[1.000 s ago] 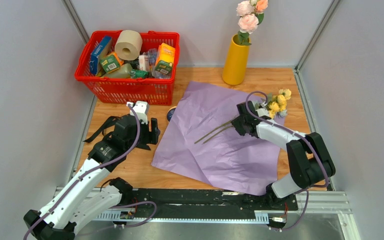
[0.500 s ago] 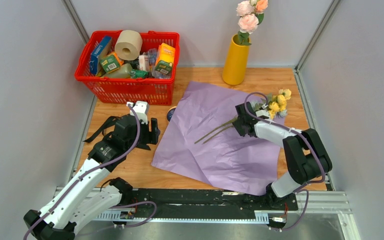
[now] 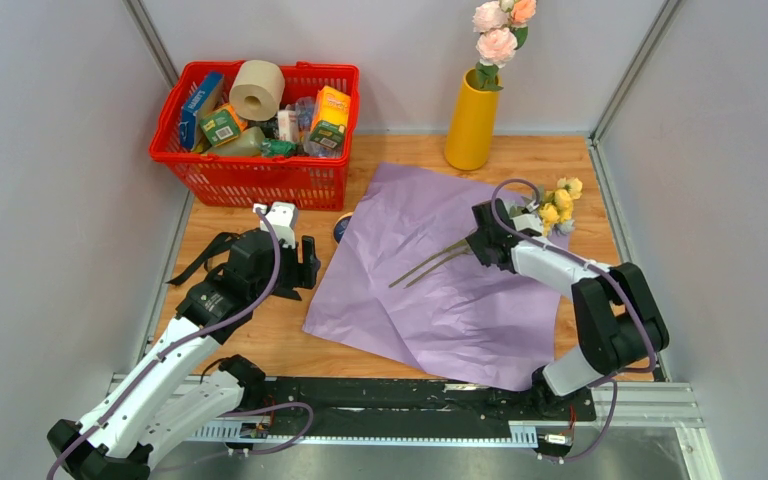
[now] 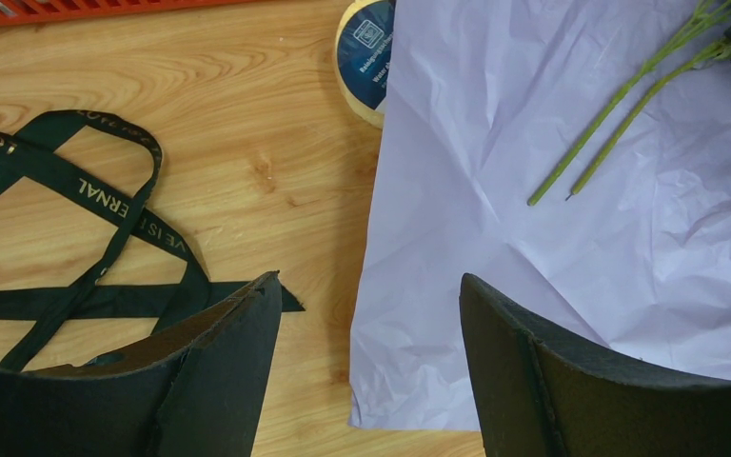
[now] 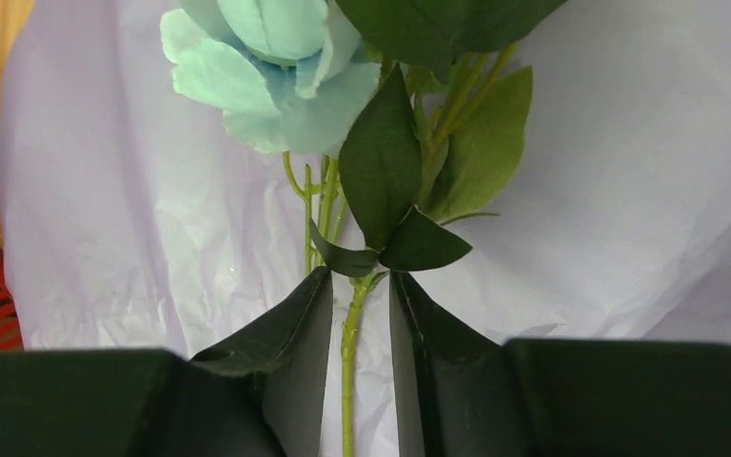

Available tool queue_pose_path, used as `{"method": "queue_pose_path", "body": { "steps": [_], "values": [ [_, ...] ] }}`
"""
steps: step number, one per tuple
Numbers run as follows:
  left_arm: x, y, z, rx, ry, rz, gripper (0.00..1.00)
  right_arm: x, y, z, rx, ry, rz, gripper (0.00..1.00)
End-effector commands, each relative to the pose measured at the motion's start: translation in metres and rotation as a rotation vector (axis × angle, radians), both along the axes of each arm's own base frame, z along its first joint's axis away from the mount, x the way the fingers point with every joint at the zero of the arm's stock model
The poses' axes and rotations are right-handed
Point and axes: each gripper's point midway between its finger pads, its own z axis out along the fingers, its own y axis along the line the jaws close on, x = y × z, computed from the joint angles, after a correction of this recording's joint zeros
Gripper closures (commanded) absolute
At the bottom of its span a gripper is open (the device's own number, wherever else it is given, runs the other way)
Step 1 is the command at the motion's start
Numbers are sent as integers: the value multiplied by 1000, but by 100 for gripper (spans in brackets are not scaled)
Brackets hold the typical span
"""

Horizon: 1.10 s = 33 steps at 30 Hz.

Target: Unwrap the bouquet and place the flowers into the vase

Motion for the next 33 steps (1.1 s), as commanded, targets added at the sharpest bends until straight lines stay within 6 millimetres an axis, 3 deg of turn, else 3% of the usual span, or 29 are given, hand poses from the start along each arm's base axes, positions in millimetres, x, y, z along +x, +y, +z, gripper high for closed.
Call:
{"method": "queue_pose_path", "body": {
  "steps": [1,26,33],
  "values": [
    [4,-5,21,-24,-57,-18,23,14,0,21,13,-67,-44,68],
    [4,-4,22,-23,-61,-14,23,15,-5,-28,-57,66,-71,70],
    [3,-3,23,-25,-66,-11,23,13,-11,-20,-75,57,-96,95]
  ]
}}
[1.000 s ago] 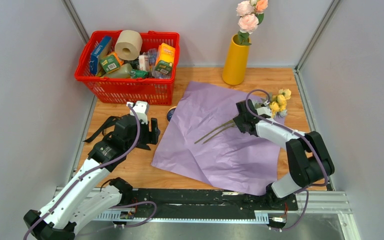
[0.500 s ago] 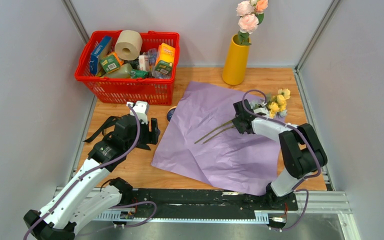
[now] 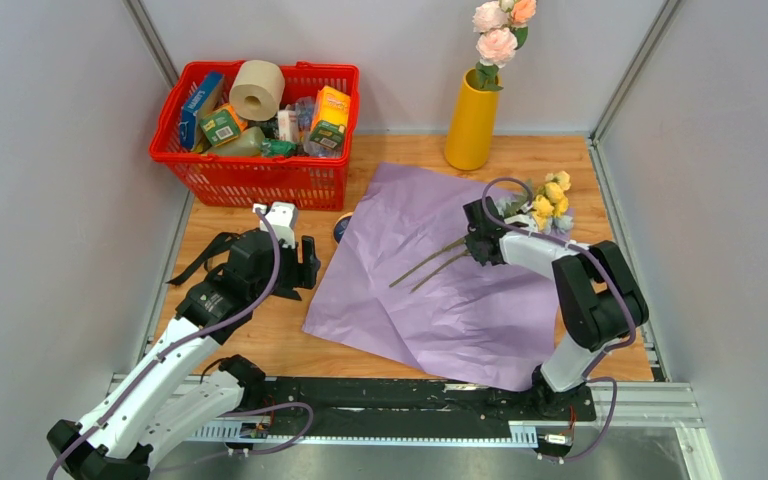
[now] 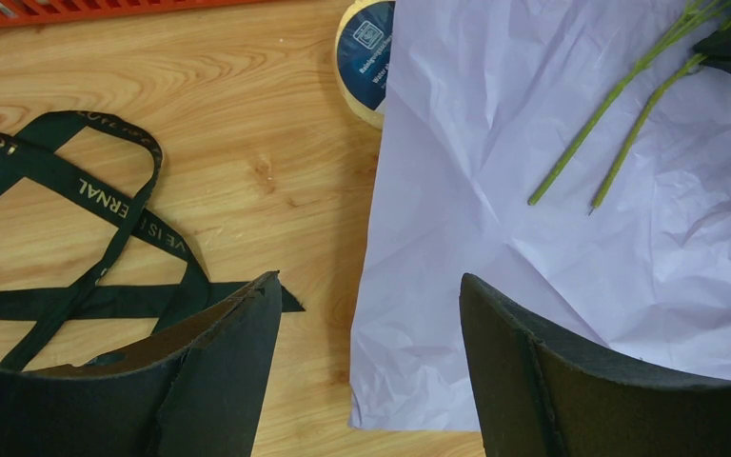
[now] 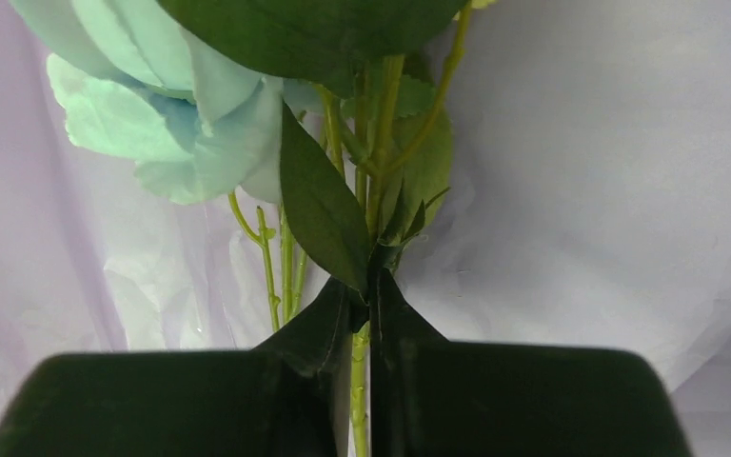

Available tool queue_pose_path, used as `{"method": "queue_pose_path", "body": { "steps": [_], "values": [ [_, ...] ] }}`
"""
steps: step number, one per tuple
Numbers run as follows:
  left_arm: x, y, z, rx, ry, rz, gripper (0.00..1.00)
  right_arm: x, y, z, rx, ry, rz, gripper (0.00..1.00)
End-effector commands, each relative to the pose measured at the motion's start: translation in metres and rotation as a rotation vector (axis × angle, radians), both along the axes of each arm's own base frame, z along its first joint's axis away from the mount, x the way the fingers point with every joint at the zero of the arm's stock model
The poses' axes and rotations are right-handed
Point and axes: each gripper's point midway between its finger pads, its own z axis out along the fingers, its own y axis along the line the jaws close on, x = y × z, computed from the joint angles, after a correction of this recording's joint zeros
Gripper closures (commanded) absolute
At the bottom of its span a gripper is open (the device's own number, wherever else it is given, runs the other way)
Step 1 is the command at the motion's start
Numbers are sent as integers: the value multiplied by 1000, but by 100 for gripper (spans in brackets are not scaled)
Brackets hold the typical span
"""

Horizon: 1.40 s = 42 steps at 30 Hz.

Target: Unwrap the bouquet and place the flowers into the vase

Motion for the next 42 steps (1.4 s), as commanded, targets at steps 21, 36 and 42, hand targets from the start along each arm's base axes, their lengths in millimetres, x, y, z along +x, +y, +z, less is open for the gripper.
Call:
{"method": "queue_pose_path", "body": {
  "steps": [21,36,42],
  "values": [
    [3,-3,23,-27,-63,-13,23,-21,-43,113,-88,-275,-164,100],
    [3,-4,22,-29,-60,-19,23,1,-44,328,-378,-891,-47,100],
    [2,-5,22,-31,-61,-23,23,3,-11,427,-564,-1326,265,100]
  ]
}}
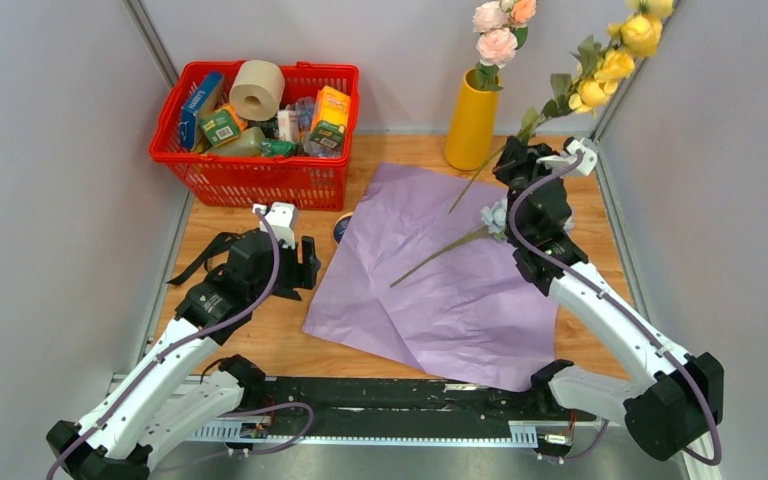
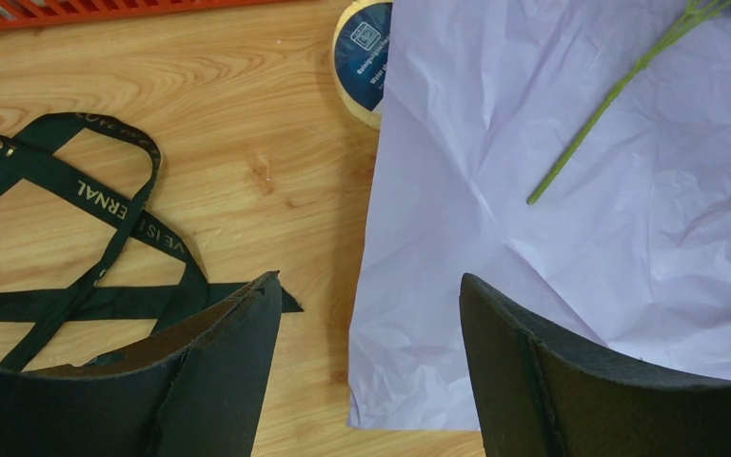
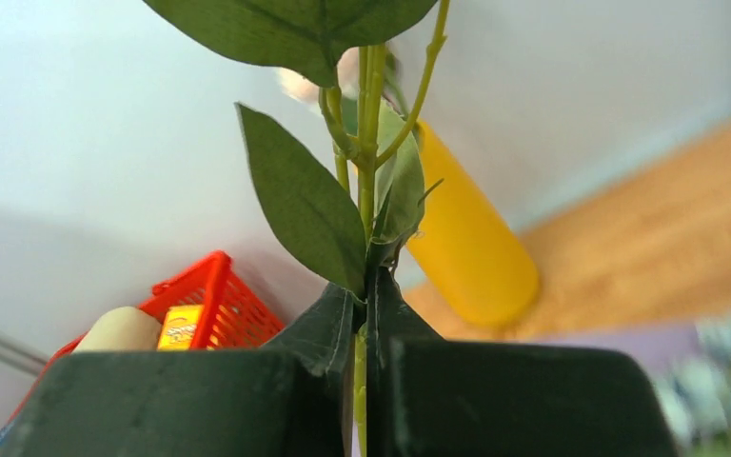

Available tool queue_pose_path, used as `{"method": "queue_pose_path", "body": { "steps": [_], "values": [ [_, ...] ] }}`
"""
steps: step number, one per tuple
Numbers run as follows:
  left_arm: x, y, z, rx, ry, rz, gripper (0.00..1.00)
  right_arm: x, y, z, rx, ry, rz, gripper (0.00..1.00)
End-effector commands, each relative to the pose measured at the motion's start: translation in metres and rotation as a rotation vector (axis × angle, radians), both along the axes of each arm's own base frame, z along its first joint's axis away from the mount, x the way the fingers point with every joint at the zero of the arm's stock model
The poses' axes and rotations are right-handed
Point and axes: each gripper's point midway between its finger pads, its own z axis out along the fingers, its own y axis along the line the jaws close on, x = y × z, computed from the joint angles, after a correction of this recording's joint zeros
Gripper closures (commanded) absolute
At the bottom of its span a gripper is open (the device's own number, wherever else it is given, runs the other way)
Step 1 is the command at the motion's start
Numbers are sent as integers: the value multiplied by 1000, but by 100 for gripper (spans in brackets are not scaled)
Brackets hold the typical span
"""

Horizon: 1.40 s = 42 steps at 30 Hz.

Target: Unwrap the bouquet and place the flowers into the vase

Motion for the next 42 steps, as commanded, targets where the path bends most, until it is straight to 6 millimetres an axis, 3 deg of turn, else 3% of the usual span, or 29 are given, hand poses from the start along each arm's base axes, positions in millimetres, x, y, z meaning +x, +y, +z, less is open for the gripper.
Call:
{"method": "queue_pose_path", "body": {
  "steps": [1,6,10,13,23,31,42],
  "values": [
    [3,-4,22,-29,-58,-18,23,-7,15,110,-300,-427,132,100],
    [3,-6,21,-31,-56,-25,23,6,26,161,-536,-596,192,100],
    [3,-5,21,-29,-57,-24,23,13,29,188,-625,-740,235,100],
    [3,-5,21,-28,-58,-23,23,14,26,201,-700,-870,160,100],
    [4,-3,20,-21,-57,-12,23,62,32,223,-685,-950,176,100],
    [5,-2,20,-18,-59,-6,23,108,35,196,-677,-901,185,100],
    [5,-3,17,-12,-50,-7,23,179,37,108,-716,-705,187,100]
  ]
}}
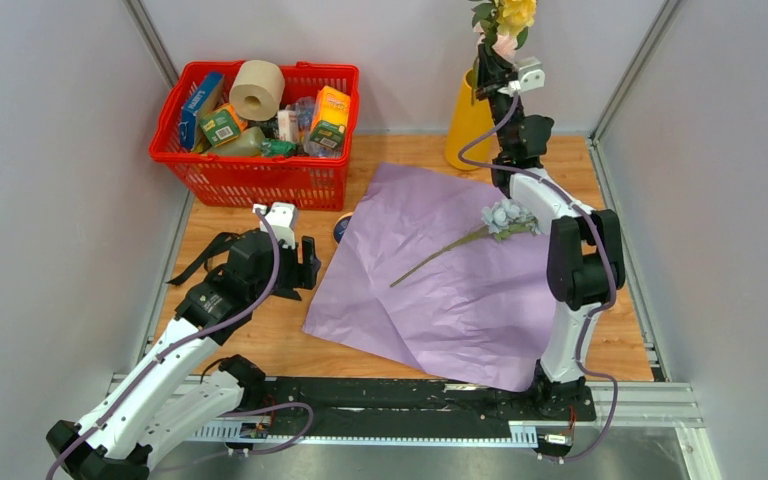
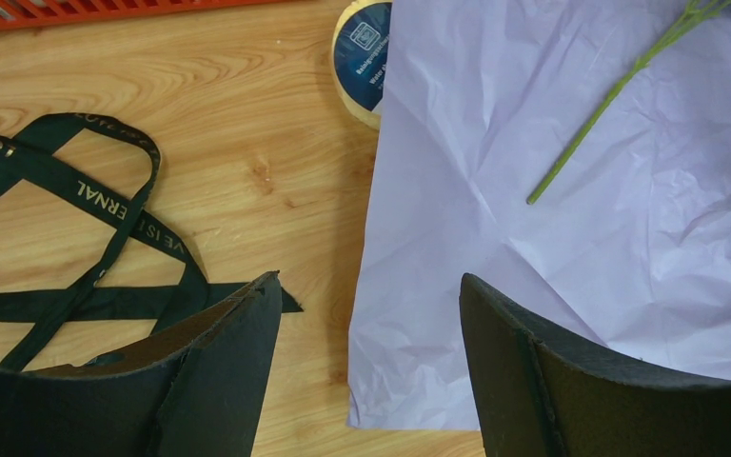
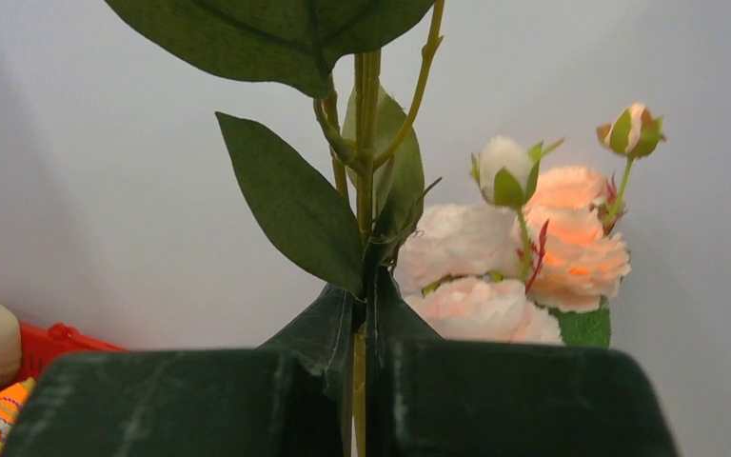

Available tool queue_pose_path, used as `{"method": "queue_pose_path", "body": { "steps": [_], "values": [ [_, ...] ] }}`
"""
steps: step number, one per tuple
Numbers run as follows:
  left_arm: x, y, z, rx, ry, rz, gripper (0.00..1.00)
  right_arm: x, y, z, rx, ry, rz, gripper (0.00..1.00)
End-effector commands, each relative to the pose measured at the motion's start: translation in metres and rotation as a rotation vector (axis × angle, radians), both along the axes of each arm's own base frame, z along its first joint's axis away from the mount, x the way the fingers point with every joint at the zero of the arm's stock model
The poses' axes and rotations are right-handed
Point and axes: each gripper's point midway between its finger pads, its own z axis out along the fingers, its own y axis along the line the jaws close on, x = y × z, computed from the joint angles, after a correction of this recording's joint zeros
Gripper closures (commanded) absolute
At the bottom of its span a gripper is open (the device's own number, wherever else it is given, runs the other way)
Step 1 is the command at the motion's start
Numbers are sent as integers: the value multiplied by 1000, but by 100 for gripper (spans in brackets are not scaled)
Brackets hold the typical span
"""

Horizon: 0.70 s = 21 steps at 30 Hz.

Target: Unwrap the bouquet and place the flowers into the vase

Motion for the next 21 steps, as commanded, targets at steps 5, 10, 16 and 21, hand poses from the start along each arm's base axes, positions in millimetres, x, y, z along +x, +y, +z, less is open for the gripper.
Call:
{"method": "queue_pose_path", "body": {
  "steps": [5,10,16,21],
  "values": [
    [5,-2,17,-12,-49,-3,23,16,-6,-16,3,2,-44,100],
    [6,-3,17,-14,-49,-6,23,8,-2,9,-10,-30,-16,100],
    [5,-3,17,-15,-48,-8,23,-10,-6,44,6,-93,-21,100],
    [5,-4,17,-16,-47,-11,23,-21,-8,58,12,-118,-16,100]
  ]
}}
